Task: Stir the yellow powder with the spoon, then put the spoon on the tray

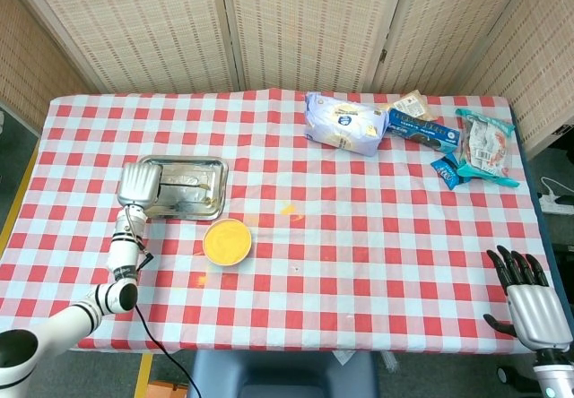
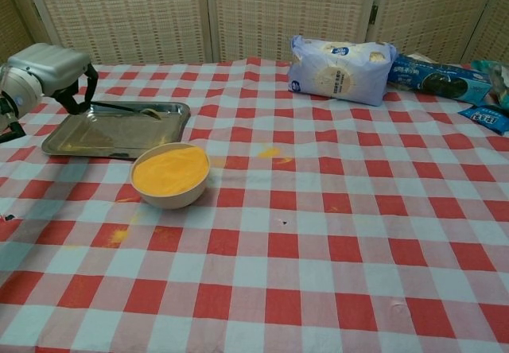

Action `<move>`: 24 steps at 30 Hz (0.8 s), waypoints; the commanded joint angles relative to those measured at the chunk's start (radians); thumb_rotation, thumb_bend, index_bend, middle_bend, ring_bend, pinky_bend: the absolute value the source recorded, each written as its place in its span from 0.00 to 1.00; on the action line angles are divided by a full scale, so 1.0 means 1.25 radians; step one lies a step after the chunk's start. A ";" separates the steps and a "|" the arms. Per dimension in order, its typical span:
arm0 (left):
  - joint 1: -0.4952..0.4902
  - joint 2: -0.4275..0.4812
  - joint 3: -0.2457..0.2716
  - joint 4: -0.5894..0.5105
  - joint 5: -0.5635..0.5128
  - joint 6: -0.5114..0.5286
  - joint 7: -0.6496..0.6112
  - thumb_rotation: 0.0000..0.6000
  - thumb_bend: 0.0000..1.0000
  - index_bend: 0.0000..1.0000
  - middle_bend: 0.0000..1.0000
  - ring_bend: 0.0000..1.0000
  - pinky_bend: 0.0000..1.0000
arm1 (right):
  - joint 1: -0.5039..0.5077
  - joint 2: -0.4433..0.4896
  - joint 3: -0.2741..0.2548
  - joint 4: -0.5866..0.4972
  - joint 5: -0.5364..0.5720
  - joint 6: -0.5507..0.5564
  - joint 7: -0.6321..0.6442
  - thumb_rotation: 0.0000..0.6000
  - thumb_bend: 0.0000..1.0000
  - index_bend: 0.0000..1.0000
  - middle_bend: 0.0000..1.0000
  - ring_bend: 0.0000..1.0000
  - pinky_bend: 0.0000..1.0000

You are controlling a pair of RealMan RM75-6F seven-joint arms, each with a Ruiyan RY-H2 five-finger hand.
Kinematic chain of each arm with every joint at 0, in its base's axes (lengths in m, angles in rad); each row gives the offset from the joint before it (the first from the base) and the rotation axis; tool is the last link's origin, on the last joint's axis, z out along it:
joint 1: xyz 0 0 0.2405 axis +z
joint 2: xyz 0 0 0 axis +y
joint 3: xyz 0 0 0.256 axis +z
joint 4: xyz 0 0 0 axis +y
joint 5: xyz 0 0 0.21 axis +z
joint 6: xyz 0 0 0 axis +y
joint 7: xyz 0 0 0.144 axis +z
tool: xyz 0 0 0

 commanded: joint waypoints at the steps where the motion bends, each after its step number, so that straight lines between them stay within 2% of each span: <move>1: -0.028 -0.062 -0.001 0.112 0.014 -0.058 -0.074 1.00 0.82 0.81 1.00 1.00 1.00 | 0.003 -0.002 0.002 0.000 0.007 -0.005 -0.004 1.00 0.03 0.00 0.00 0.00 0.00; 7: -0.030 -0.078 0.000 0.149 0.029 -0.076 -0.092 1.00 0.60 0.47 1.00 1.00 1.00 | 0.005 -0.003 0.004 0.001 0.014 -0.009 -0.006 1.00 0.03 0.00 0.00 0.00 0.00; 11: -0.023 -0.072 -0.007 0.126 0.021 -0.074 -0.083 1.00 0.49 0.27 1.00 1.00 1.00 | 0.004 -0.002 0.002 0.001 0.010 -0.006 -0.003 1.00 0.03 0.00 0.00 0.00 0.00; 15: -0.005 -0.039 -0.011 0.051 0.027 -0.047 -0.085 1.00 0.45 0.15 1.00 1.00 1.00 | 0.002 0.000 -0.002 -0.001 -0.001 -0.001 -0.002 1.00 0.03 0.00 0.00 0.00 0.00; 17: 0.007 -0.014 -0.013 -0.002 0.029 -0.030 -0.087 1.00 0.45 0.13 1.00 1.00 1.00 | 0.000 0.001 -0.005 -0.003 -0.008 0.004 0.000 1.00 0.03 0.00 0.00 0.00 0.00; 20: 0.050 0.062 -0.013 -0.166 0.067 0.025 -0.150 1.00 0.44 0.05 1.00 0.99 1.00 | -0.005 0.004 -0.008 -0.006 -0.020 0.019 0.005 1.00 0.03 0.00 0.00 0.00 0.00; 21: 0.080 0.108 -0.001 -0.258 0.102 0.055 -0.190 1.00 0.43 0.02 0.95 0.93 1.00 | -0.008 0.005 -0.008 -0.006 -0.024 0.025 0.008 1.00 0.03 0.00 0.00 0.00 0.00; 23: 0.130 0.190 0.032 -0.407 0.163 0.091 -0.250 1.00 0.42 0.00 0.70 0.67 0.89 | -0.009 0.005 -0.008 -0.005 -0.030 0.031 0.014 1.00 0.03 0.00 0.00 0.00 0.00; 24: 0.156 0.234 0.051 -0.478 0.195 0.107 -0.277 1.00 0.42 0.00 0.50 0.49 0.76 | -0.009 0.004 -0.008 -0.003 -0.035 0.034 0.016 1.00 0.03 0.00 0.00 0.00 0.00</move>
